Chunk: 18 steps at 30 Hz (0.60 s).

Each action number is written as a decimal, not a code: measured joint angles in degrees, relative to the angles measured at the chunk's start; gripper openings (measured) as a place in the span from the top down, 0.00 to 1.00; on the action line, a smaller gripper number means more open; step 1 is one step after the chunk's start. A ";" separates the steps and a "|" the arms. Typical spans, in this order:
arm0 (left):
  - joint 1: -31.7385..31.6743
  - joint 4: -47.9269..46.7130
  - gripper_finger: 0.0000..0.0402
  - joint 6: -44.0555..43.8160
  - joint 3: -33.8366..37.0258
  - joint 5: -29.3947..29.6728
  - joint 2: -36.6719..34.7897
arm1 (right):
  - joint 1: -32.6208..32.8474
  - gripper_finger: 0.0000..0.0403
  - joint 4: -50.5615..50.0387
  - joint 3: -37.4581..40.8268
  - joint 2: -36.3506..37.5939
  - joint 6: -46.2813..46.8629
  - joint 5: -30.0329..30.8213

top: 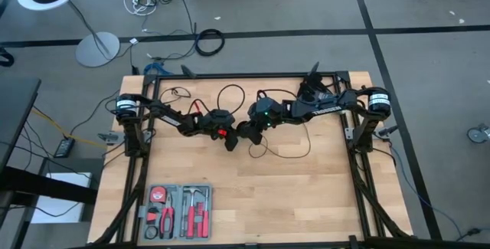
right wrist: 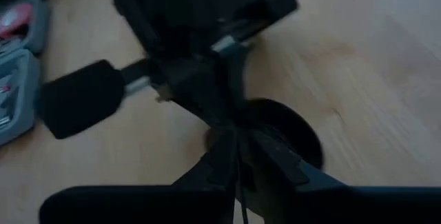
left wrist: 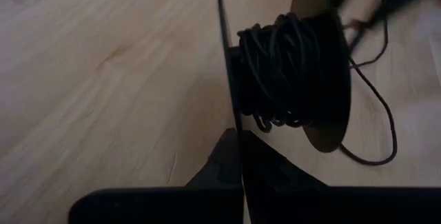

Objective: Coil cords
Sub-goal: Coil the black wire onto the black spool

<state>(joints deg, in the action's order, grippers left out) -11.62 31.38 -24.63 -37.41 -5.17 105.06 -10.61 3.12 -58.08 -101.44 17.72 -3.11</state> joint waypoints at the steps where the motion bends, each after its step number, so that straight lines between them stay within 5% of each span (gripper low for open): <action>1: 0.00 -0.01 1.00 0.11 0.00 -0.03 0.00 | -0.20 0.89 -0.94 0.00 0.39 0.19 0.52; 18: 0.04 -0.97 1.00 1.74 0.01 -0.83 0.09 | 3.22 1.00 -21.72 0.11 4.43 3.76 12.80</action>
<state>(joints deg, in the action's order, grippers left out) -11.57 30.41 -22.90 -37.40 -6.00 105.14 -7.39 -18.60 -57.98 -97.01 21.48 9.69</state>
